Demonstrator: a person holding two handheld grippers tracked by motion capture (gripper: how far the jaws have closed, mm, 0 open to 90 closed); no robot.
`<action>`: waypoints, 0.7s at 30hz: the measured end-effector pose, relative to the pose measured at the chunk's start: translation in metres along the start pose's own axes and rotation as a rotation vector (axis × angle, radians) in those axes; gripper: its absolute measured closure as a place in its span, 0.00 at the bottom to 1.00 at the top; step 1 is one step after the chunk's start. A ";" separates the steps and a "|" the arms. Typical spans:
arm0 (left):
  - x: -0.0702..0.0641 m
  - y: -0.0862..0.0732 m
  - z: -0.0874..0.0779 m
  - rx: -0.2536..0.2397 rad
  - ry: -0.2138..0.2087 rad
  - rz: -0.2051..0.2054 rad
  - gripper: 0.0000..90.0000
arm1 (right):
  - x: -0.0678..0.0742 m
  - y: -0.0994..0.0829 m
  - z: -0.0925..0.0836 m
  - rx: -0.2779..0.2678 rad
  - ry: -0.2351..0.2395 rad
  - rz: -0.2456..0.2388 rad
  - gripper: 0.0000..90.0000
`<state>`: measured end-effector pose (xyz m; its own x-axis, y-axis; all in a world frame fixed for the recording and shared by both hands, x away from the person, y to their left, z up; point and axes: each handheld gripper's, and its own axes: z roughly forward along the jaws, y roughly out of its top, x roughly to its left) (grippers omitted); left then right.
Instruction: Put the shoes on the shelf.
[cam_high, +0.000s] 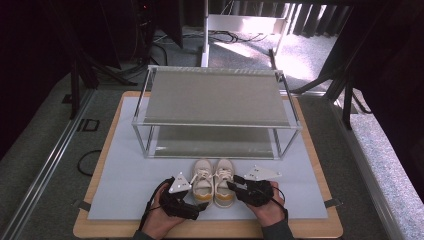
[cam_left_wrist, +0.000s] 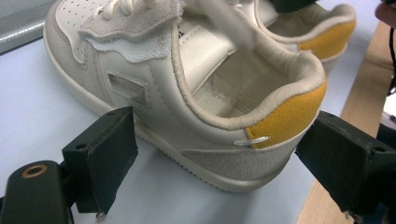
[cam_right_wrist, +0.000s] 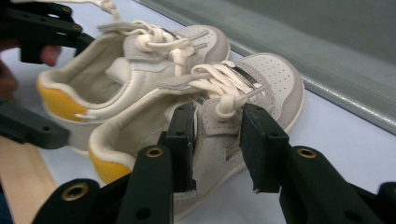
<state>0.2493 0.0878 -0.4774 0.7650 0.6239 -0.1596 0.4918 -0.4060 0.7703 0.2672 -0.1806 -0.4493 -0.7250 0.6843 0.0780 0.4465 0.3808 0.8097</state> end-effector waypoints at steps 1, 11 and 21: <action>0.000 0.000 0.000 0.001 0.002 0.001 0.14 | -0.001 -0.001 -0.001 -0.004 0.012 0.014 0.74; 0.001 0.006 -0.025 -0.064 0.022 0.001 0.16 | 0.002 -0.001 -0.005 -0.019 0.009 0.020 0.65; 0.008 0.016 -0.043 -0.180 0.095 -0.011 0.38 | 0.004 0.001 -0.004 0.008 -0.035 0.017 0.63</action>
<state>0.2451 0.1148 -0.4401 0.7132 0.6912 -0.1169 0.4113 -0.2776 0.8682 0.2626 -0.1799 -0.4456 -0.6989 0.7117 0.0710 0.4627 0.3743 0.8036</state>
